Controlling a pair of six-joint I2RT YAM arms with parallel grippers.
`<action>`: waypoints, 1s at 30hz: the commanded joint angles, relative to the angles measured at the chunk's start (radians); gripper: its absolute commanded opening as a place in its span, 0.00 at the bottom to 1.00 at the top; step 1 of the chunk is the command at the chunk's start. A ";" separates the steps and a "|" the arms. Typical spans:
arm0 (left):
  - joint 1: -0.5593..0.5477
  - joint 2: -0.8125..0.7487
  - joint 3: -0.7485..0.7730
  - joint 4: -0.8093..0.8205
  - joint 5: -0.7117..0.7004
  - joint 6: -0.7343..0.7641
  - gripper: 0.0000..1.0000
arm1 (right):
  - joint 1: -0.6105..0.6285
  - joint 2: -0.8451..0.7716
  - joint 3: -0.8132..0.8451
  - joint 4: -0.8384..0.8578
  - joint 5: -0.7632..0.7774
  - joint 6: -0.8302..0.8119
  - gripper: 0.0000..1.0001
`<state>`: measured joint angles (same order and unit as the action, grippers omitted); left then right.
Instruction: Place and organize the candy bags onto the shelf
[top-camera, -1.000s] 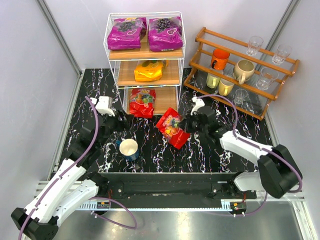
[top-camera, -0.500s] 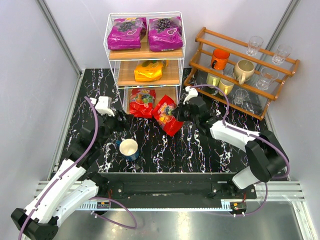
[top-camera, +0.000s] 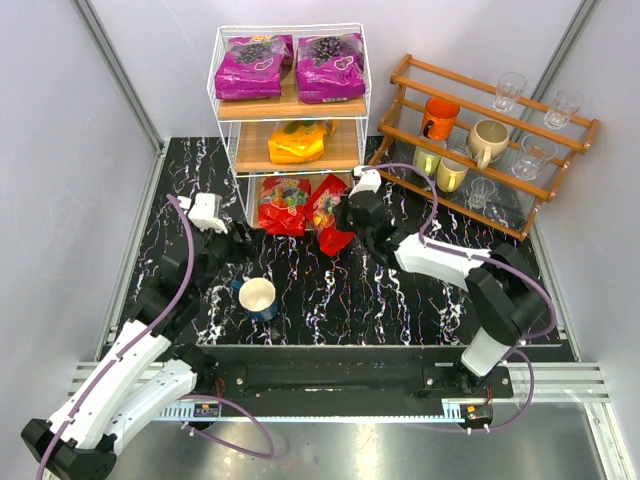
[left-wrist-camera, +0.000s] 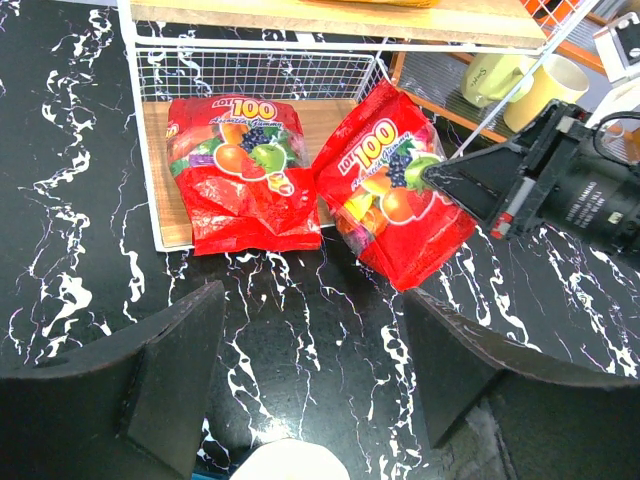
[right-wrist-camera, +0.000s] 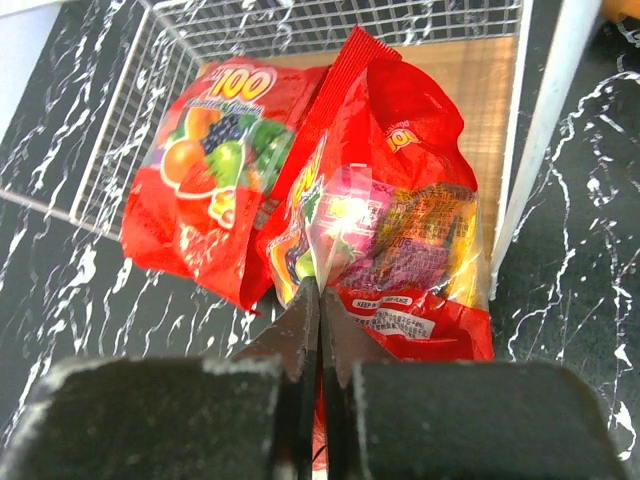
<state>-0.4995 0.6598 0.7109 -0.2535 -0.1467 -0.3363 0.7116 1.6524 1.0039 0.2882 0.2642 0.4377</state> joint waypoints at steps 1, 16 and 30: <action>0.006 -0.011 0.005 0.023 -0.010 0.016 0.75 | 0.031 0.033 0.099 0.236 0.205 0.013 0.00; 0.009 0.006 0.010 0.034 0.024 0.016 0.75 | 0.061 0.291 0.255 0.500 0.472 -0.025 0.00; 0.016 0.011 0.002 0.036 0.025 0.019 0.75 | 0.058 0.406 0.311 0.453 0.258 0.047 0.00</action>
<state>-0.4904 0.6708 0.7109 -0.2535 -0.1337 -0.3359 0.7666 2.0464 1.2808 0.6182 0.6392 0.4294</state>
